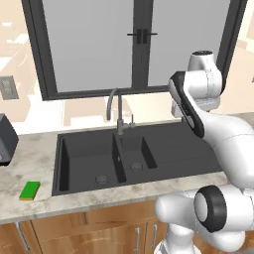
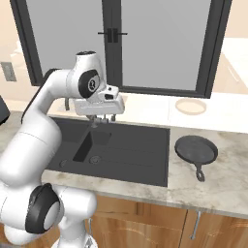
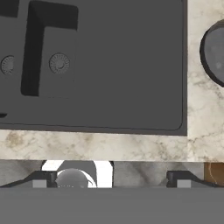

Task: Pick the pan and sponge and place them into the sink. Then turn on the water.

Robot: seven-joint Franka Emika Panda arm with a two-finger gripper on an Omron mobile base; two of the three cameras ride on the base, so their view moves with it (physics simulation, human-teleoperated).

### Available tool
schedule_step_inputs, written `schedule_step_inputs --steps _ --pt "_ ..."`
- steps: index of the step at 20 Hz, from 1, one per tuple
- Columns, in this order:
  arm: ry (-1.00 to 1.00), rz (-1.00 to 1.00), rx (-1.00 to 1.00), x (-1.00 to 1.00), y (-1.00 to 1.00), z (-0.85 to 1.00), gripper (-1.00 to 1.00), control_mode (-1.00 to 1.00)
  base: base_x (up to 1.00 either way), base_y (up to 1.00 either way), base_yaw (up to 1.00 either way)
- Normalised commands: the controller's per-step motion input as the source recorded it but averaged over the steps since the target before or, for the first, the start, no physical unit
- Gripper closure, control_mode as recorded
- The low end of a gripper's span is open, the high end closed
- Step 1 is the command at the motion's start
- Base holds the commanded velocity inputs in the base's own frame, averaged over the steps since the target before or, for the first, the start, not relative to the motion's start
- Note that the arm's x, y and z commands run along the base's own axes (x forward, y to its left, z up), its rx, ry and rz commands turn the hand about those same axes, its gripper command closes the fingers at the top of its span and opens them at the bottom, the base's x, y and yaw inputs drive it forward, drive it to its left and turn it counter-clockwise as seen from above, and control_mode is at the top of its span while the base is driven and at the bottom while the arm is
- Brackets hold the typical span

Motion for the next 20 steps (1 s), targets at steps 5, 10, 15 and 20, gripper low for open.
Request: schedule_step_inputs --steps 5,10,15,20 --pt "0.07 -0.02 0.02 0.0 -0.42 -0.05 -1.0 -1.0 0.0 0.0 0.0" --pt "0.04 0.0 0.07 0.05 -0.36 -0.1 -1.0 -1.0 0.0 0.0 0.0" --pt "0.0 0.01 0.07 0.06 -0.34 -0.18 -1.0 -1.0 0.0 0.0 0.0" --pt "0.04 0.0 0.03 0.01 -0.37 -0.15 -1.0 -1.0 0.0 0.0 0.0"
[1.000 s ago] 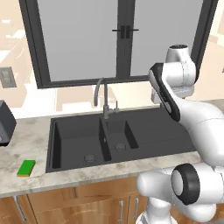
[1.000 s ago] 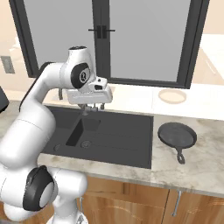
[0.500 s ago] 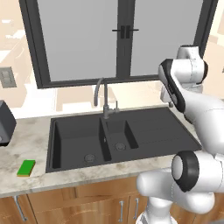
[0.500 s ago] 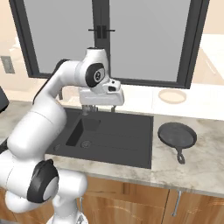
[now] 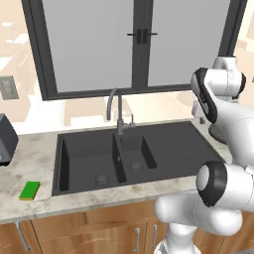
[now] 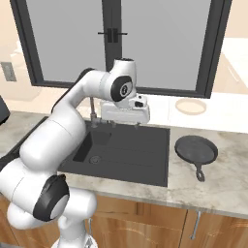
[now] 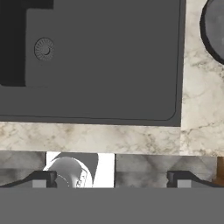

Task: Pick the pan and sponge and place them into the sink. Then turn on the water.

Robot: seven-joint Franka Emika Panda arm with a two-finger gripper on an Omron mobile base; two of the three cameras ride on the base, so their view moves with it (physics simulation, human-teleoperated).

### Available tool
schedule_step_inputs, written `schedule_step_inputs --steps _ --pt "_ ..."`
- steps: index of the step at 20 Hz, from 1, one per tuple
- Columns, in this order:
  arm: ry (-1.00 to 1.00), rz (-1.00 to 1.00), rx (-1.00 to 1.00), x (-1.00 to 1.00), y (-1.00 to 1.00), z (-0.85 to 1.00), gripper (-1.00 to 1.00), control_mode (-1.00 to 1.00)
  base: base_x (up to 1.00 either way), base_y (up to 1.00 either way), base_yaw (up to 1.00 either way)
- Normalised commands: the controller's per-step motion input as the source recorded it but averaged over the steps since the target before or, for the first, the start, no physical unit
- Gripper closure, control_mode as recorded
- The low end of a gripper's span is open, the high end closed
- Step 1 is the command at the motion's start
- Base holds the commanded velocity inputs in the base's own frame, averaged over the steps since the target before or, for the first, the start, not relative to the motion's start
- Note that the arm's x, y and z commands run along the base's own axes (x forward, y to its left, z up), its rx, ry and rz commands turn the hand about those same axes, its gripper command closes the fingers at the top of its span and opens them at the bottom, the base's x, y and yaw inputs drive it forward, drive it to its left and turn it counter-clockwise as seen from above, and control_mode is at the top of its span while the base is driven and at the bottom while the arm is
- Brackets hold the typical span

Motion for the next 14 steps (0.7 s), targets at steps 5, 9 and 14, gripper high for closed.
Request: schedule_step_inputs --steps 5,9,14 --pt "0.08 -0.01 0.02 0.0 -0.35 -0.11 -1.0 -1.0 0.0 0.0 0.0" --pt "0.13 -0.02 0.01 0.01 -0.31 -0.12 -1.0 -1.0 0.0 0.0 0.0" --pt "0.14 -0.02 0.01 0.03 -0.3 -0.14 -1.0 -1.0 0.0 0.0 0.0"
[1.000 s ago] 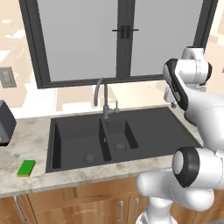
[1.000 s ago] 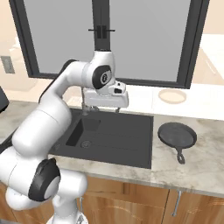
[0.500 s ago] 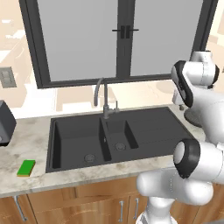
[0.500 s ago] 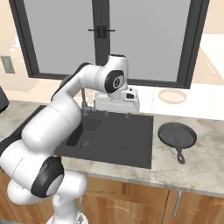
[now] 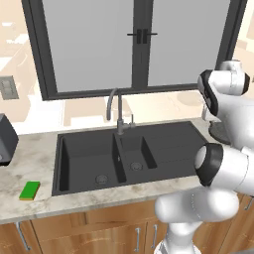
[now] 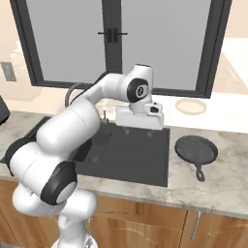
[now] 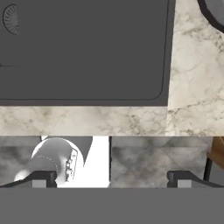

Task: Pick the pan and sponge and place them into the sink. Then turn on the water.

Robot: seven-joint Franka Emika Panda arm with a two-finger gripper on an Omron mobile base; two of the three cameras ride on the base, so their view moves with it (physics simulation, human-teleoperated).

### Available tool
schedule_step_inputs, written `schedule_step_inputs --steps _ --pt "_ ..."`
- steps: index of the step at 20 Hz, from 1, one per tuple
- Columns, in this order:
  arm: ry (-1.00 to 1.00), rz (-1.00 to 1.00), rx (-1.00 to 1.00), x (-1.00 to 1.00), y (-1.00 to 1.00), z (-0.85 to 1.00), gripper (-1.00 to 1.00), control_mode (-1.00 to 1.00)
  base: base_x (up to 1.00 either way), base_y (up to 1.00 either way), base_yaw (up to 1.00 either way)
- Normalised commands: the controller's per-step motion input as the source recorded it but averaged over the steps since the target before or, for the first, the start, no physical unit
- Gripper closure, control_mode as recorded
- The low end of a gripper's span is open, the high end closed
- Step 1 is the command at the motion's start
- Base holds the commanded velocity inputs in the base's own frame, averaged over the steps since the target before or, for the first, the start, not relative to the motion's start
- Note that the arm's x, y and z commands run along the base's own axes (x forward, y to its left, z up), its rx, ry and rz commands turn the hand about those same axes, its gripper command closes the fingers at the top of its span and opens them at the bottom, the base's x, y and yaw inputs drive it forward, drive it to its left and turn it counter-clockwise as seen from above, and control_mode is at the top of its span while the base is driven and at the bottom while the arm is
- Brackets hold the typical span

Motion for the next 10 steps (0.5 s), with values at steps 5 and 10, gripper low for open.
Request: schedule_step_inputs --steps 5,10 --pt "0.11 -0.02 0.02 0.01 -0.31 -0.11 -1.0 -1.0 0.0 0.0 0.0" --pt "0.07 -0.01 0.02 0.05 -0.34 -0.12 -1.0 -1.0 0.0 0.0 0.0"
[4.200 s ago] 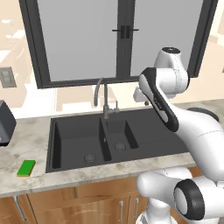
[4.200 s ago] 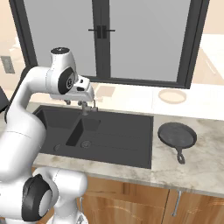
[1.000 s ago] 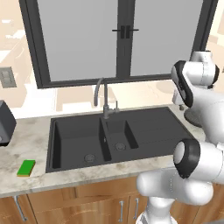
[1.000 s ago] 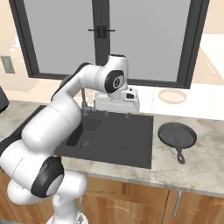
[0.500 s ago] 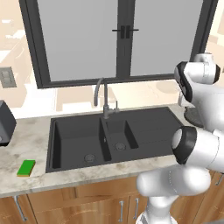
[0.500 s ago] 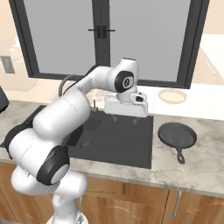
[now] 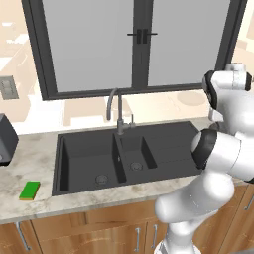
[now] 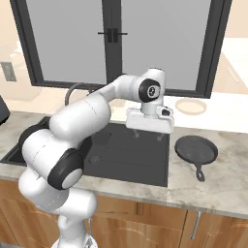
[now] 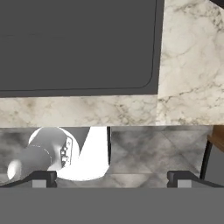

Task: Pick the pan and sponge and place them into the sink. Then turn on the water.

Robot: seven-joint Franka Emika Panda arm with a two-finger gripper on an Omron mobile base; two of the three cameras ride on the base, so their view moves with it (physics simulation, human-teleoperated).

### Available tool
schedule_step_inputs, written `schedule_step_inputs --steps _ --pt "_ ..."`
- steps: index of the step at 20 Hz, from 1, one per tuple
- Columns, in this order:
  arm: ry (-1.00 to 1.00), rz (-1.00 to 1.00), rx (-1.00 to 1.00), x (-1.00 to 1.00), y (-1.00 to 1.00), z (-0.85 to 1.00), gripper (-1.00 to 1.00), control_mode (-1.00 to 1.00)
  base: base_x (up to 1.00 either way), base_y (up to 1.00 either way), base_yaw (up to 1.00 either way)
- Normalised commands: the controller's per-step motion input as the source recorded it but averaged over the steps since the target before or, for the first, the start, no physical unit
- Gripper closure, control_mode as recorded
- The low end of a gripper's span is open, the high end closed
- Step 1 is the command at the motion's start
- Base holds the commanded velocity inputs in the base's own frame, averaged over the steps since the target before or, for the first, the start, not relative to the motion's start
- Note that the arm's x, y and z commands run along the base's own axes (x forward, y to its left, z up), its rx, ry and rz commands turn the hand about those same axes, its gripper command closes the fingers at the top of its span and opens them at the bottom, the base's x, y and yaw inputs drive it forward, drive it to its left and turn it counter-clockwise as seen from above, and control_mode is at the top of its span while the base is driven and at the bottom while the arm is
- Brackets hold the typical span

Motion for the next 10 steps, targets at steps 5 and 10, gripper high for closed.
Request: schedule_step_inputs --steps 5,10 --pt "0.03 -0.01 0.03 0.02 -0.34 -0.13 -1.0 -1.0 0.0 0.0 0.0" --pt "0.01 0.0 0.03 0.03 -0.33 -0.2 -1.0 -1.0 0.0 0.0 0.0"
